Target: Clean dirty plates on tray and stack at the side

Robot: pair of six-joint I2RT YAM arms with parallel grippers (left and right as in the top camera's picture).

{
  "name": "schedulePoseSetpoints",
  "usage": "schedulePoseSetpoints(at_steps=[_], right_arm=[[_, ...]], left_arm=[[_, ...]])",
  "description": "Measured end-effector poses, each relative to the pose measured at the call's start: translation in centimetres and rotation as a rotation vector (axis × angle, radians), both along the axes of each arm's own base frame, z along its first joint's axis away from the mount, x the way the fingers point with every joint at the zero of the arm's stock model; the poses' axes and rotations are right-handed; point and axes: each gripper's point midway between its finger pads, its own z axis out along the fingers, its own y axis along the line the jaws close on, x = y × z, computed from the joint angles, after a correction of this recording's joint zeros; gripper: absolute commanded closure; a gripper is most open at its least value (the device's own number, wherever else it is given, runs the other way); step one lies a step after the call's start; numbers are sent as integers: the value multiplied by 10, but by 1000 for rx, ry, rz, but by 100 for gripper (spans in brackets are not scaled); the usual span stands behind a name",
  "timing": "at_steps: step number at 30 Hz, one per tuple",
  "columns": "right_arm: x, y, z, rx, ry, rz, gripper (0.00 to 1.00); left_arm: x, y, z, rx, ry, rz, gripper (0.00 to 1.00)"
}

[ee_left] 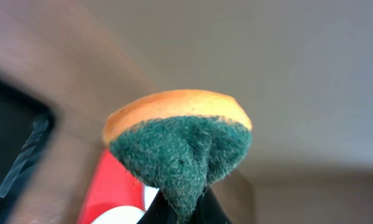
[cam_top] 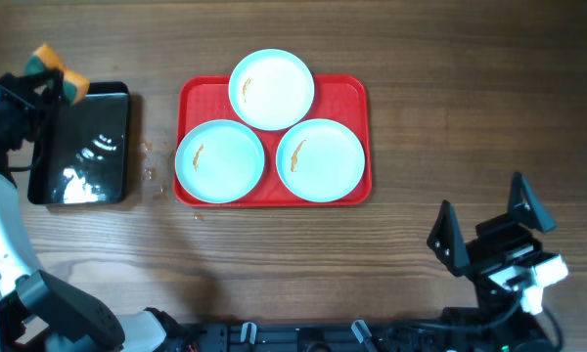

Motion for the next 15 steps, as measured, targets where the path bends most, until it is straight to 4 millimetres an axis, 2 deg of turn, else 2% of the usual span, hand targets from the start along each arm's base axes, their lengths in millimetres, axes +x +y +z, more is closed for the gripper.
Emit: schedulePoseSetpoints(at_steps=[3, 5, 9, 13, 15], right_arm=[[12, 16, 27, -95, 114, 54, 0], [25, 34, 54, -201, 252, 128, 0], [60, 63, 86, -347, 526, 323, 0], [100, 83, 86, -415, 796, 497, 0], [120, 102, 73, -464, 954, 578, 0]], left_arm=[[-1, 15, -20, 52, 97, 108, 96], [-2, 21, -28, 87, 139, 152, 96], [-7, 21, -45, 138, 228, 187, 96], [-17, 9, -67, 199, 358, 186, 96], [-23, 0, -75, 259, 436, 174, 96]])
